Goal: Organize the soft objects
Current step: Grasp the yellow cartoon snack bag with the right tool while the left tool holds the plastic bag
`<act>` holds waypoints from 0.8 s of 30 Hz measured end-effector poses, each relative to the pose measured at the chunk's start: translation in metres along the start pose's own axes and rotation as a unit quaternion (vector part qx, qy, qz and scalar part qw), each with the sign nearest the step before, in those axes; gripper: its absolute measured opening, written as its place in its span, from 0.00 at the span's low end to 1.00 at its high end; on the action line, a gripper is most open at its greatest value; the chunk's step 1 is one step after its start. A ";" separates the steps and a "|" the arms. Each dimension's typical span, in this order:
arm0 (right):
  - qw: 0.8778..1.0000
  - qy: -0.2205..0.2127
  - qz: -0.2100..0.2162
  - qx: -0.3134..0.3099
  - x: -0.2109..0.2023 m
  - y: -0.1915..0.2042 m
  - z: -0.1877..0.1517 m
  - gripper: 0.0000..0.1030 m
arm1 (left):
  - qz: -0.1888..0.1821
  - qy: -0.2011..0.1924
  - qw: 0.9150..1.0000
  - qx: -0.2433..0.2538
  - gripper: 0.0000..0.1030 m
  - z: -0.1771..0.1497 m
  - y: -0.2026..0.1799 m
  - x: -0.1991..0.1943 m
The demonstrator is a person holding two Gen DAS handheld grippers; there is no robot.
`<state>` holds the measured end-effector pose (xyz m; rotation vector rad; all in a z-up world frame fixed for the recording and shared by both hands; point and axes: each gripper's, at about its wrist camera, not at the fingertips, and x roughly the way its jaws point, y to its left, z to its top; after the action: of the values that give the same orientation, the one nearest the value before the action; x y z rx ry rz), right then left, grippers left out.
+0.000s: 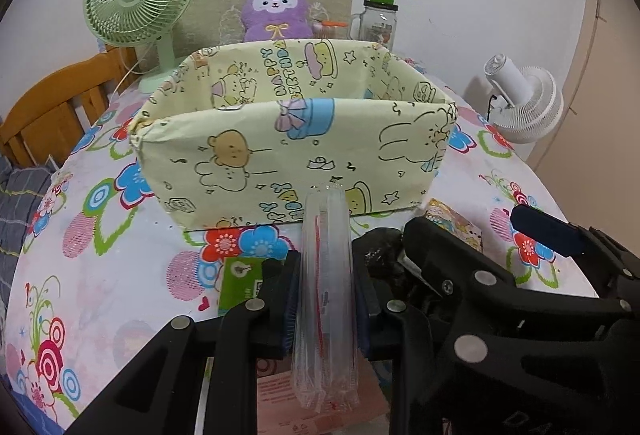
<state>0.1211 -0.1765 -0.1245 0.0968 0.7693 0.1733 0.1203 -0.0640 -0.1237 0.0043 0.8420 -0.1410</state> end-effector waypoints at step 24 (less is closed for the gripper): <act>0.997 0.051 0.009 0.062 0.035 -0.026 -0.008 0.83 | 0.030 0.011 0.999 0.038 0.21 0.000 -0.020 0.018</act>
<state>0.1438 -0.1955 -0.1584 0.2135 0.8810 0.1491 0.1300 -0.0857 -0.1361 0.1023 0.8581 -0.1176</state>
